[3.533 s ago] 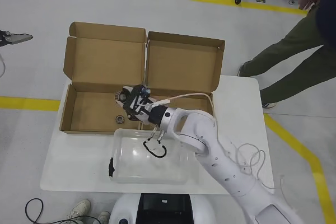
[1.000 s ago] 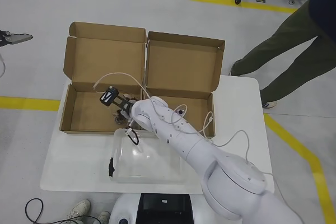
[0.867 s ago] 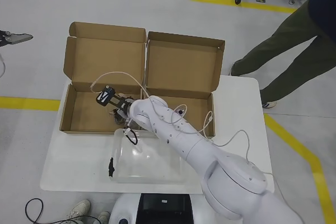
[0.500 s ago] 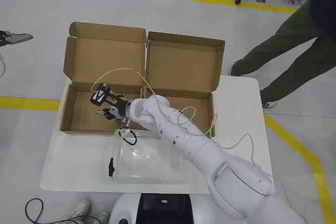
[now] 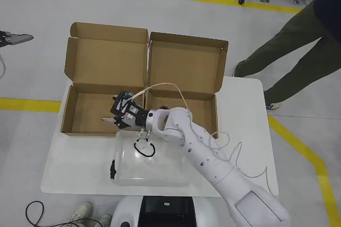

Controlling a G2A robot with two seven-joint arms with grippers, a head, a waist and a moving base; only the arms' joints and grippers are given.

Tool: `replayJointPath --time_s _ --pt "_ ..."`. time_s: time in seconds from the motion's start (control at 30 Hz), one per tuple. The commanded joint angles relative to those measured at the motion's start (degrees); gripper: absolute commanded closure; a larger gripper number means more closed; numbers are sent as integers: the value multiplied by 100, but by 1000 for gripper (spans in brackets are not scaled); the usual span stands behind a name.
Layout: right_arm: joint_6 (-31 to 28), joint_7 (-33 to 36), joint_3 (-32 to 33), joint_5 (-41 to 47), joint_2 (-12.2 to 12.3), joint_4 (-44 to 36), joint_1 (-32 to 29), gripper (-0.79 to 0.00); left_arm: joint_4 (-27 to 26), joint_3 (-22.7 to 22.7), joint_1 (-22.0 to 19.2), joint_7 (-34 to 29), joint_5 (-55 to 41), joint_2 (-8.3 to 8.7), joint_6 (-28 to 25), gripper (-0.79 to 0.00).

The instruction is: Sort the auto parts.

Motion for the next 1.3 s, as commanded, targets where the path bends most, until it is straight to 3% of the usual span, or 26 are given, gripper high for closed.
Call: replayJointPath --time_s 0.0,0.13,0.73,1.27 --pt "-116 16 156 -130 103 -387 -306 -570 0 0 0 0 0 0 0 -785" --pt "-240 -8 400 -448 270 -918 -767 -782 0 0 0 0 0 0 0 -785" --pt "-298 -785 1792 -994 826 -2444 -2414 -785 0 0 0 0 0 0 0 -785" --pt "42 -1288 2749 -1113 1151 -3465 -3787 -785 0 0 0 0 0 0 0 -785"
